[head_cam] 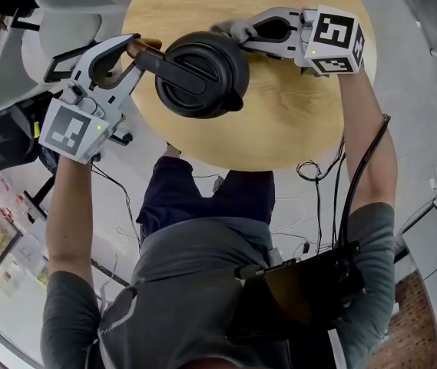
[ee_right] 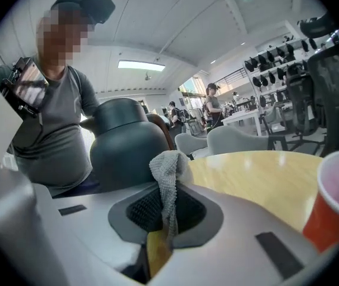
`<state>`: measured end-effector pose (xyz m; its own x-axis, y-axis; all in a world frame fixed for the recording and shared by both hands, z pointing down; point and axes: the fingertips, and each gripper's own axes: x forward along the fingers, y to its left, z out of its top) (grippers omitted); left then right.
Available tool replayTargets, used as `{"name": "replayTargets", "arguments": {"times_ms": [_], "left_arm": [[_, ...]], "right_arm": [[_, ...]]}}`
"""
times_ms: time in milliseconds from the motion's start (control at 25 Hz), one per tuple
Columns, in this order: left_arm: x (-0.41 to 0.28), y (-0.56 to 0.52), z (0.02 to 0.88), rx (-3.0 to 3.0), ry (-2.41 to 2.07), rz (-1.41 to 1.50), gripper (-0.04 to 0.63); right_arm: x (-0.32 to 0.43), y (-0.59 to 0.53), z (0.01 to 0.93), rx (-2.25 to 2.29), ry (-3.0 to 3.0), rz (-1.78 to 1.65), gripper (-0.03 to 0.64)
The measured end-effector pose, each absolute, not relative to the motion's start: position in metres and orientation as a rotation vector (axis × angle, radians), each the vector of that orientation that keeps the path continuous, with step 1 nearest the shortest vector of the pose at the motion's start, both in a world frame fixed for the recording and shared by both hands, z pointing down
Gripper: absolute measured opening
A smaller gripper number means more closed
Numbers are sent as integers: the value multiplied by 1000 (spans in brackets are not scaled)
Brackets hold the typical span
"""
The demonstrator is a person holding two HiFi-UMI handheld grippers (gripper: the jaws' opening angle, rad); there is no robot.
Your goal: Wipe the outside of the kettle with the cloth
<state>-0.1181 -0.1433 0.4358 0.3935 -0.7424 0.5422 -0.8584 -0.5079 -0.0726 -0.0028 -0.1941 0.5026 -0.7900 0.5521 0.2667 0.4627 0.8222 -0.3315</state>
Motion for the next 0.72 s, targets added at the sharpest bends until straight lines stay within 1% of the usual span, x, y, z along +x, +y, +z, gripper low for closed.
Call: {"name": "replayTargets", "arguments": {"times_ms": [160, 360, 720], "left_arm": [[-118, -145, 438, 2455, -1401, 769, 120], [-118, -144, 438, 2489, -1385, 668, 120], [-113, -147, 432, 2541, -1385, 668, 118]], "right_arm": [[9, -190, 503, -640, -2715, 384, 54], [26, -174, 504, -497, -2751, 375, 55], [42, -155, 504, -155, -2832, 395, 55]]}}
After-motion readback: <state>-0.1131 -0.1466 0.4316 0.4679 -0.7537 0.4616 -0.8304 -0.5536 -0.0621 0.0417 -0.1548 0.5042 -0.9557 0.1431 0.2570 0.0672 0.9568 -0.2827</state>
